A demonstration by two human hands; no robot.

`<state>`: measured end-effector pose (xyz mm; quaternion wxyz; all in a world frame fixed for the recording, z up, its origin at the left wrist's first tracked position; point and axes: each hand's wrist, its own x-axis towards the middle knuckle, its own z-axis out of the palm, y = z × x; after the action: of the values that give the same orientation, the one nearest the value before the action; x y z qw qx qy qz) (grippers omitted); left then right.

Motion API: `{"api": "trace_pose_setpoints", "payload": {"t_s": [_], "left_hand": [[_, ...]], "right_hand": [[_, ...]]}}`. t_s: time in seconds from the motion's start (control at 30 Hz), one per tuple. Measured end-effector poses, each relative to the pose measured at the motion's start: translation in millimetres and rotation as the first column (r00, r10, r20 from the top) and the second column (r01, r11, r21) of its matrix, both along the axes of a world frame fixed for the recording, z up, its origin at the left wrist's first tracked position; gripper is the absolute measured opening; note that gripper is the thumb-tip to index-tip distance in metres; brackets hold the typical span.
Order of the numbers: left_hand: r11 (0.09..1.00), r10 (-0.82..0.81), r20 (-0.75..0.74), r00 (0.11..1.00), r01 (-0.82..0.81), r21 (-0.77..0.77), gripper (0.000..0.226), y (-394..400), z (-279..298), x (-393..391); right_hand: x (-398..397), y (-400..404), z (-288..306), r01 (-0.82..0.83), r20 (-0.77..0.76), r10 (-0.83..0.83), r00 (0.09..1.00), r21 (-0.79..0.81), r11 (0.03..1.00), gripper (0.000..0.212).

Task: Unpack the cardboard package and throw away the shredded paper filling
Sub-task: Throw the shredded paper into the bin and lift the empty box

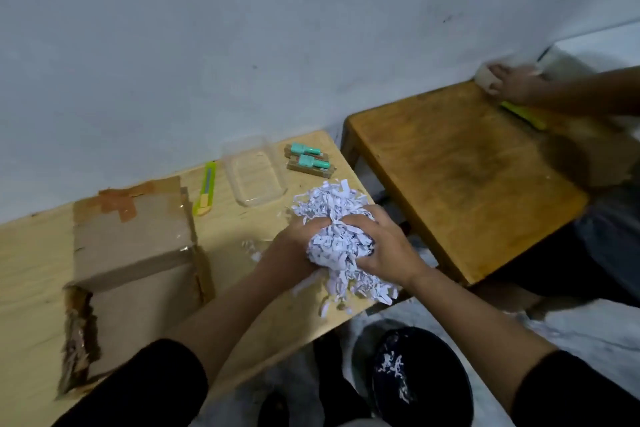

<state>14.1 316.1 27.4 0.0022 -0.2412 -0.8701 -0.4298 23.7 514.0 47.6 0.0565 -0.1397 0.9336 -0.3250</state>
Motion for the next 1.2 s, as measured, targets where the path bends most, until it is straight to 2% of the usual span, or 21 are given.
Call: {"api": "trace_pose_setpoints", "payload": {"t_s": [0.07,0.13,0.17,0.3,0.5,0.57,0.67,0.7,0.8,0.83,0.93,1.0,1.1,1.2], "left_hand": [[0.997,-0.082,-0.058,0.995,0.082,0.006,0.042,17.6,1.3,10.2],[0.993,-0.117,0.043,0.992,0.117,0.006,0.067,35.1,3.3,22.7],[0.990,-0.143,0.091,0.986,0.143,0.002,0.071,45.8,2.6,28.9],[0.959,-0.276,0.168,0.946,0.284,-0.023,0.073,96.0,-1.6,57.3],[0.896,-0.419,0.247,0.874,0.442,-0.045,0.074,169.8,-22.4,106.2],[0.882,-0.441,0.220,0.870,0.466,-0.075,0.070,193.7,-33.7,124.3],[0.861,-0.468,0.271,0.841,0.504,-0.075,0.054,234.2,-61.5,152.0],[0.851,-0.459,0.349,0.817,0.517,-0.090,0.050,248.2,-65.1,159.2],[0.868,-0.403,0.389,0.828,0.481,-0.123,0.039,285.4,-77.1,174.8],[0.880,-0.374,0.403,0.835,0.457,-0.129,0.041,294.9,-83.8,179.5],[0.911,-0.225,0.521,0.823,0.367,-0.186,0.070,319.2,-100.7,191.8],[0.905,-0.149,0.496,0.856,0.320,-0.280,0.074,332.7,-115.1,196.1],[0.876,-0.071,0.514,0.855,0.300,-0.377,0.076,348.7,-130.8,200.4],[0.845,-0.033,0.492,0.870,0.287,-0.451,0.060,360.3,-133.7,205.1]], "right_hand": [[24.1,14.5,9.5,0.090,0.012,-0.090,0.996,0.006,0.996,0.067],[50.4,31.7,16.2,0.176,0.012,-0.177,0.984,0.026,0.984,0.067],[63.9,41.1,17.4,0.215,0.002,-0.215,0.977,0.036,0.976,0.067],[119.0,80.5,16.2,0.348,-0.009,-0.348,0.937,0.065,0.935,0.066],[193.1,137.5,3.0,0.489,0.063,-0.494,0.867,0.080,0.869,0.065],[214.7,158.5,-10.3,0.533,0.112,-0.541,0.834,0.095,0.841,0.065],[241.7,190.9,-38.1,0.562,0.172,-0.579,0.797,0.140,0.815,0.064],[248.6,201.2,-48.5,0.568,0.182,-0.586,0.790,0.141,0.811,0.064],[261.8,230.1,-77.2,0.601,0.234,-0.612,0.756,0.123,0.790,0.065],[263.9,238.2,-85.3,0.615,0.257,-0.624,0.738,0.126,0.778,0.068],[264.8,257.4,-107.0,0.659,0.342,-0.652,0.676,0.115,0.744,0.074],[263.8,265.2,-118.4,0.680,0.401,-0.651,0.645,0.088,0.728,0.076],[261.5,271.7,-128.4,0.652,0.446,-0.630,0.636,0.125,0.748,0.074],[258.0,270.7,-131.9,0.568,0.467,-0.610,0.640,0.248,0.785,0.062]]}}
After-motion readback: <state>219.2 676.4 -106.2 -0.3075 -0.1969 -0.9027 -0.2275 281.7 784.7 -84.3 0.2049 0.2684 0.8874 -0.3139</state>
